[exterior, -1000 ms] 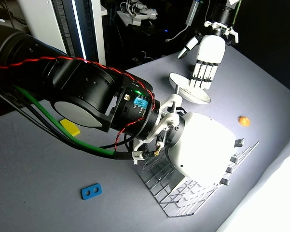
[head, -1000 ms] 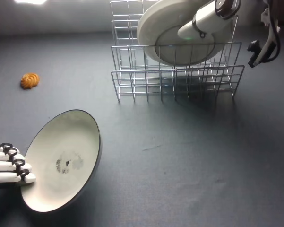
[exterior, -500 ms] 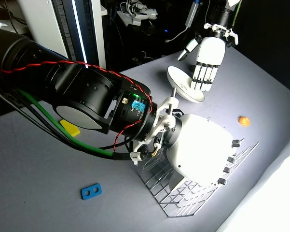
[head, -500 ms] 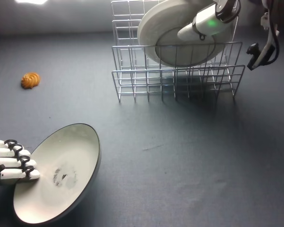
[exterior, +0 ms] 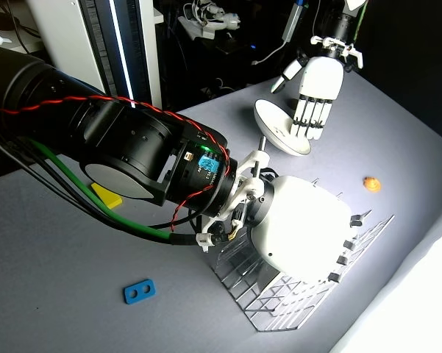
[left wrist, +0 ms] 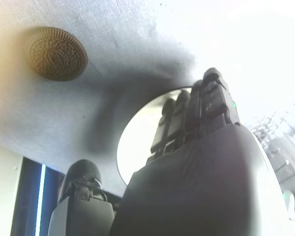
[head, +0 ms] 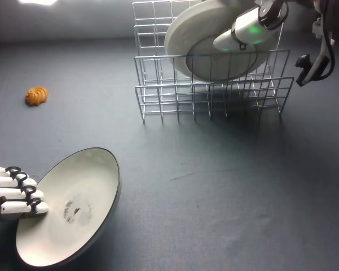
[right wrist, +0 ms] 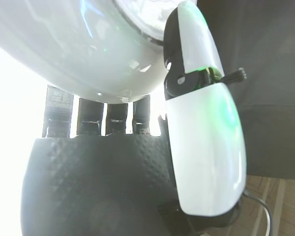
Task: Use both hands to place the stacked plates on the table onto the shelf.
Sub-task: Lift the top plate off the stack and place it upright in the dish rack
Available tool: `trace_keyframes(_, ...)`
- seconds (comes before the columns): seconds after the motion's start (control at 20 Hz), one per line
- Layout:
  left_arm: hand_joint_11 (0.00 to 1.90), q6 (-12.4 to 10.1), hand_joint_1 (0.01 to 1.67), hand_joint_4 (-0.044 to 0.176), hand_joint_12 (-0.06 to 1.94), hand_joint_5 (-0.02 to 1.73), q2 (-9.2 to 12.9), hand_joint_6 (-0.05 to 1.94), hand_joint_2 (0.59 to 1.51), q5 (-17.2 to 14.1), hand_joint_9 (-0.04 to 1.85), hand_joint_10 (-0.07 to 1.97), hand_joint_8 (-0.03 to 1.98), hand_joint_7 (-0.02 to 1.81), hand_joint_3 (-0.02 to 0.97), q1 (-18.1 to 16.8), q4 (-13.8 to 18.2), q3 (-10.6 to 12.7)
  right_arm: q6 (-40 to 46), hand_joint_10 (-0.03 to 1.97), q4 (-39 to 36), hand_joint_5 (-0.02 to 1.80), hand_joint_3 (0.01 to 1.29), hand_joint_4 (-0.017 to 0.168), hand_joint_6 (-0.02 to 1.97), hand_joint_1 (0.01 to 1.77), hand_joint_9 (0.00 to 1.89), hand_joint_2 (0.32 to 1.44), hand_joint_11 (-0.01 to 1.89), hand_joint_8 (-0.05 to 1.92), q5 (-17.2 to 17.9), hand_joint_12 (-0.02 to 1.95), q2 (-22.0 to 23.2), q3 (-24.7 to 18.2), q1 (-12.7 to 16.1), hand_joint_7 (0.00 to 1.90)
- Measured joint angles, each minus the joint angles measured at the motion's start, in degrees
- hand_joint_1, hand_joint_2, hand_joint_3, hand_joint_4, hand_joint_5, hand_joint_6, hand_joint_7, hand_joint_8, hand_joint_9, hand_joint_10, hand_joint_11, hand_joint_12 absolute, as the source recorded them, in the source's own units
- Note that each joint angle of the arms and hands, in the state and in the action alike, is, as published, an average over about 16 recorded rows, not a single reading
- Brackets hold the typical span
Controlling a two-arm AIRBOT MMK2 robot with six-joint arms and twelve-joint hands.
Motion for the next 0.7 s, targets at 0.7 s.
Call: trace_keyframes(0.7,0.02,-0.09,0.02,-0.008,0.00,0.03,0.55,-0.01,1.087,0.84,-0.02,-0.02,-0.01,-0.01,0.019,0.80,-1.21,-1.03,0.17,0.51,0.15,0.77,0.01,-0.010,1.15,1.16,1.00,1.06,0.81,0.69,0.49,1.11,0.37,-0.22,-0.30,0.96)
